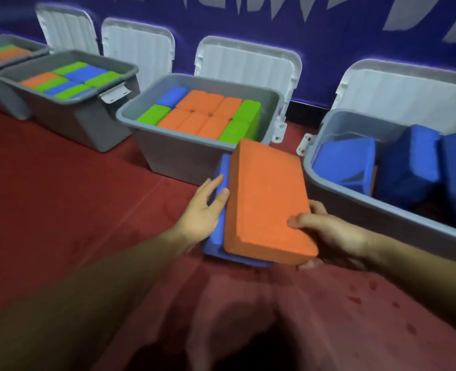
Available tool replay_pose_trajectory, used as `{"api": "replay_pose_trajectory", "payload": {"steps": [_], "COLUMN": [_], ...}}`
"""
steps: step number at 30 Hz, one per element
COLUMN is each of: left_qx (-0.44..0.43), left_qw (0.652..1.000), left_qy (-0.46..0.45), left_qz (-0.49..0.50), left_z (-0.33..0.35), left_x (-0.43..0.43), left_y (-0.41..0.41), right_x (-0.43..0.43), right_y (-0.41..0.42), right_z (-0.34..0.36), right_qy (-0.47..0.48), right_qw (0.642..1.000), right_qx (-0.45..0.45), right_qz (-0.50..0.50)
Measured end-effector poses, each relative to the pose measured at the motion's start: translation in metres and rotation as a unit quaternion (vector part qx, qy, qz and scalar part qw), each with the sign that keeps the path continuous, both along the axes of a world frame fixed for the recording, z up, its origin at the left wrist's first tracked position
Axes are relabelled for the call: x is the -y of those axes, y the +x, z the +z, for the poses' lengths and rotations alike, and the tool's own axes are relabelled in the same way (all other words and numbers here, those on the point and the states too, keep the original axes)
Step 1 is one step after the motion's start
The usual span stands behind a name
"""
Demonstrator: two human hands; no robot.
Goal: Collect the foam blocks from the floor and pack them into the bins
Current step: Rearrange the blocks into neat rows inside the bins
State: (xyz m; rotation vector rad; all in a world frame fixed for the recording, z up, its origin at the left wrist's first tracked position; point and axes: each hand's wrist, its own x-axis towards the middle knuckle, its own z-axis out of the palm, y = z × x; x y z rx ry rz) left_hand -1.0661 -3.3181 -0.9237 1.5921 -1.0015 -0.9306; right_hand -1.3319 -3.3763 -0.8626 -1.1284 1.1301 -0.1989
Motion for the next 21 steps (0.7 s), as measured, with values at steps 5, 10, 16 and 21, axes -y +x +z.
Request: {"api": "replay_pose_trajectory", "payload": {"steps": [5,10,16,21], "left_qx": [0.02,0.003,0.112,0.245], "left_qw": [0.992,0.979,0.969,0.947], "left_qy": [0.107,0.176,0.187,0.179], "left_qz": [-0.067,-0.104,-0.116,-0.109], "left_z": [-0.034,-0.068,-0.052,-0.044], "left_x": [-0.027,-0.037,-0.028,-0.013], "left_y": [-0.018,-0.024,-0.004,0.0], "right_x": [-0.031,-0.041,-0.033,-0.027], "right_y": [0.009,0.018,0.042,0.053], "right_z": [-0.066,-0.079,-0.066,-0.053], "right_qy": [0.086,0.059,-0.015,-0.112], "right_qw": [0.995,0.989,0.961,0.952], "right_qx": [-0.051,-0.131,-0.234,-0.241], "right_qz": [0.024,0.035,0.147,0.15]}}
